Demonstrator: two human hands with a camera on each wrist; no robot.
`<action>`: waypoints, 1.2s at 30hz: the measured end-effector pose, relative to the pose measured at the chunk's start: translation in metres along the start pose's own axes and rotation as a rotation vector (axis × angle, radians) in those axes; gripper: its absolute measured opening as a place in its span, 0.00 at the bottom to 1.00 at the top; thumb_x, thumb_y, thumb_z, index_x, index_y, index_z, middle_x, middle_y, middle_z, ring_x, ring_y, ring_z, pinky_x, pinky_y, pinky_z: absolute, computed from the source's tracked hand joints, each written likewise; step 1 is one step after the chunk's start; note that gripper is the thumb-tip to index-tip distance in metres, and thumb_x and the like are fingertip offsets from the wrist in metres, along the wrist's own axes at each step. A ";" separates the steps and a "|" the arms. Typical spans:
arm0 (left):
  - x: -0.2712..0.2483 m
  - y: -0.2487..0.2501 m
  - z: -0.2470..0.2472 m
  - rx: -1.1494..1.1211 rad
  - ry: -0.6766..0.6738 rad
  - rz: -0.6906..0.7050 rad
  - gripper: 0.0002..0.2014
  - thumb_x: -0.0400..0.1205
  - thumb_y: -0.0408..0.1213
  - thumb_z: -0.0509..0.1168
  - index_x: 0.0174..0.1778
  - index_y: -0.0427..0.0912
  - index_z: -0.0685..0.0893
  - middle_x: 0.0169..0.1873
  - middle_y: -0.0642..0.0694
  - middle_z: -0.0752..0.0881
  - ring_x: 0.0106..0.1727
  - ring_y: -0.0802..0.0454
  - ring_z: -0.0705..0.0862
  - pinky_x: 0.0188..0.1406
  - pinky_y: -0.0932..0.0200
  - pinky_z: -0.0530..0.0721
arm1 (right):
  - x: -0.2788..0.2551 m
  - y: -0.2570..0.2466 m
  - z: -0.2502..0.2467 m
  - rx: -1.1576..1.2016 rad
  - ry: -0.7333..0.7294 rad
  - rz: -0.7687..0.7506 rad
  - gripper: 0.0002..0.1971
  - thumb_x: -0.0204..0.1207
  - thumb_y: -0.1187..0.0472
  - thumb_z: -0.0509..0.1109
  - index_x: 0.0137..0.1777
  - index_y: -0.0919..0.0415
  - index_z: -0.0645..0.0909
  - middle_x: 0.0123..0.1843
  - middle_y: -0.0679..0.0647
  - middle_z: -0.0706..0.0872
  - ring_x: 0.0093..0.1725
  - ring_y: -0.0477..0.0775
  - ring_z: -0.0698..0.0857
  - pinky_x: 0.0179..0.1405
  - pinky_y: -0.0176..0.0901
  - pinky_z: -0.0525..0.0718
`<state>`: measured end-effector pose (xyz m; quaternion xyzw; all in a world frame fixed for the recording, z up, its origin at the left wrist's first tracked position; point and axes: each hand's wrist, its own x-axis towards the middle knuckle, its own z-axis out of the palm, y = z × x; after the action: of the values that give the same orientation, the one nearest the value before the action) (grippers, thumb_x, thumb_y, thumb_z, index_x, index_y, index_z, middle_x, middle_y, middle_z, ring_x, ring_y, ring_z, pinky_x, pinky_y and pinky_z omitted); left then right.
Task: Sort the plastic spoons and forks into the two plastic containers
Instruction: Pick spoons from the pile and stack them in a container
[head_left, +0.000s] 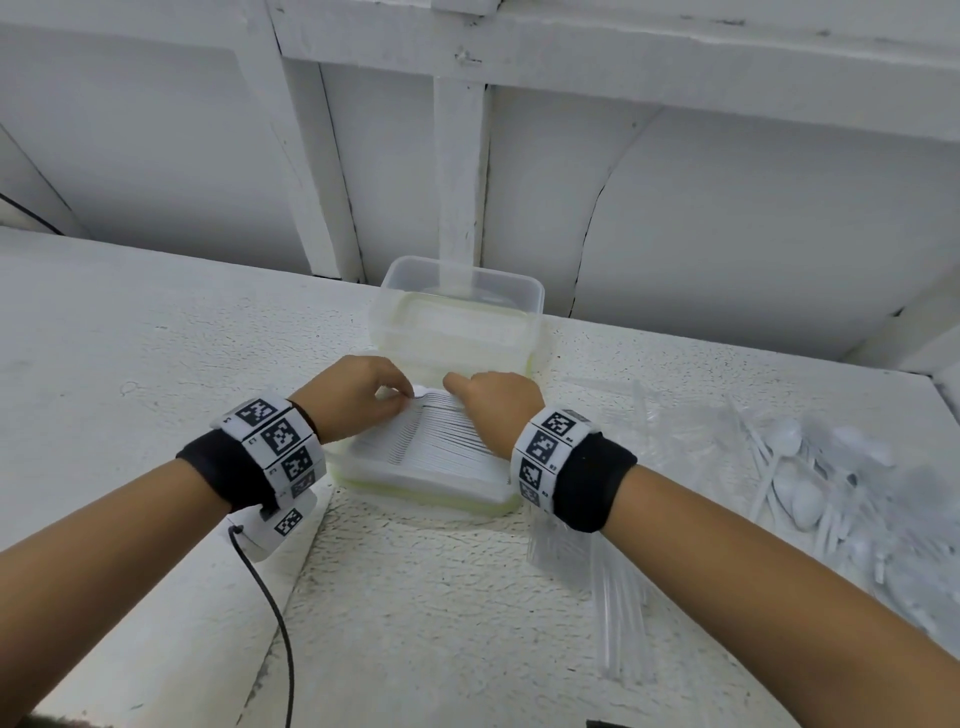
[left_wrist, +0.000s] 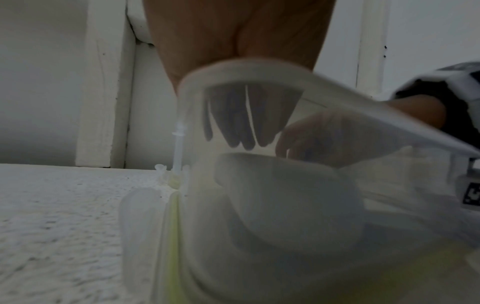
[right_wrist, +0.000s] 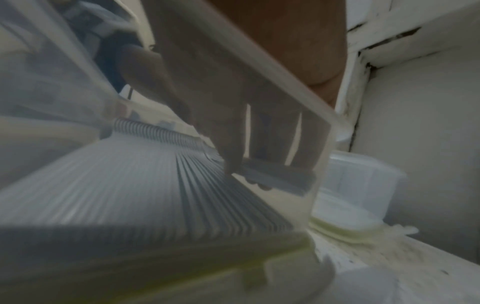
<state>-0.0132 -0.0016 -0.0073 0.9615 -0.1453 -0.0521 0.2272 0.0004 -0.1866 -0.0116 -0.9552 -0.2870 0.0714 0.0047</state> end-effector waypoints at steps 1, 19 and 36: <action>-0.002 -0.002 0.000 0.002 0.053 0.017 0.07 0.79 0.31 0.67 0.50 0.37 0.89 0.51 0.43 0.88 0.54 0.46 0.83 0.53 0.66 0.70 | 0.002 0.002 0.002 0.020 -0.008 0.007 0.16 0.78 0.71 0.59 0.65 0.59 0.70 0.30 0.50 0.66 0.37 0.57 0.73 0.22 0.41 0.59; -0.013 -0.024 0.000 -0.294 0.173 -0.486 0.21 0.84 0.36 0.59 0.74 0.43 0.73 0.61 0.43 0.83 0.48 0.43 0.87 0.35 0.51 0.89 | 0.016 0.010 0.005 0.076 -0.160 0.062 0.13 0.81 0.70 0.58 0.60 0.64 0.81 0.58 0.59 0.84 0.53 0.58 0.85 0.47 0.44 0.82; -0.032 0.023 -0.014 -0.008 0.275 -0.190 0.15 0.83 0.36 0.63 0.65 0.37 0.81 0.64 0.40 0.81 0.66 0.44 0.77 0.63 0.59 0.69 | -0.059 0.040 -0.038 0.290 0.067 0.041 0.15 0.83 0.58 0.60 0.66 0.58 0.79 0.61 0.54 0.83 0.60 0.53 0.81 0.60 0.45 0.77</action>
<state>-0.0474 -0.0056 0.0163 0.9681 -0.0209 0.0581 0.2430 -0.0212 -0.2507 0.0323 -0.9520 -0.2541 0.0804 0.1506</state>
